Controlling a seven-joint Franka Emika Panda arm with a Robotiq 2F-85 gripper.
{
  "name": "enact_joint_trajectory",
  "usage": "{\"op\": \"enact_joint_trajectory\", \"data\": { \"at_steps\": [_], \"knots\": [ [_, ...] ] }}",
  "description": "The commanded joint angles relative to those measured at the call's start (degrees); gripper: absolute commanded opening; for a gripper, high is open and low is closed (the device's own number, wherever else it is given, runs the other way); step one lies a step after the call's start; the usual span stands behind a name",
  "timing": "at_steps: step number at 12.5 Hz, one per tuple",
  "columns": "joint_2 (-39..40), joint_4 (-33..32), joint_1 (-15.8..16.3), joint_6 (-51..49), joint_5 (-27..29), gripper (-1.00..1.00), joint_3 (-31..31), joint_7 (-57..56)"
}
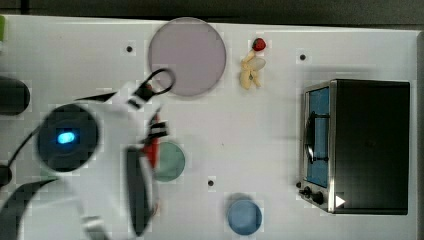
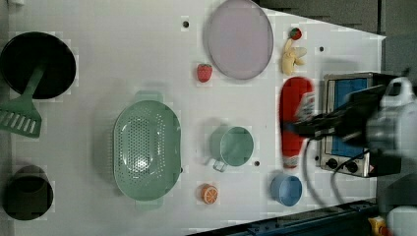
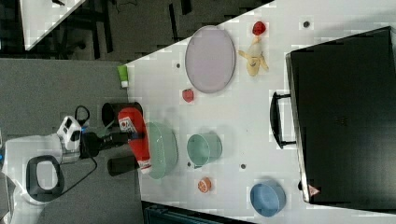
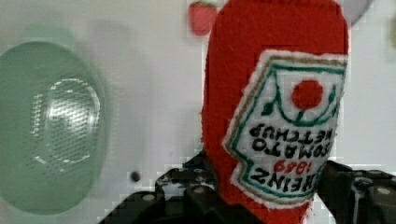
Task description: Pick Ketchup from the table and place it in strainer.
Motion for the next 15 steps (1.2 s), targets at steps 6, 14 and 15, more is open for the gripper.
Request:
{"op": "enact_joint_trajectory", "data": {
  "at_steps": [6,14,15],
  "knots": [
    [16.98,-0.87,2.56,19.34,1.0,0.22,15.3,36.24],
    [32.8,-0.96,5.78,35.5,-4.22,1.0,14.65,40.56],
    [31.63,-0.83,5.4,35.29,-4.0,1.0,14.58,42.18]
  ]
}}
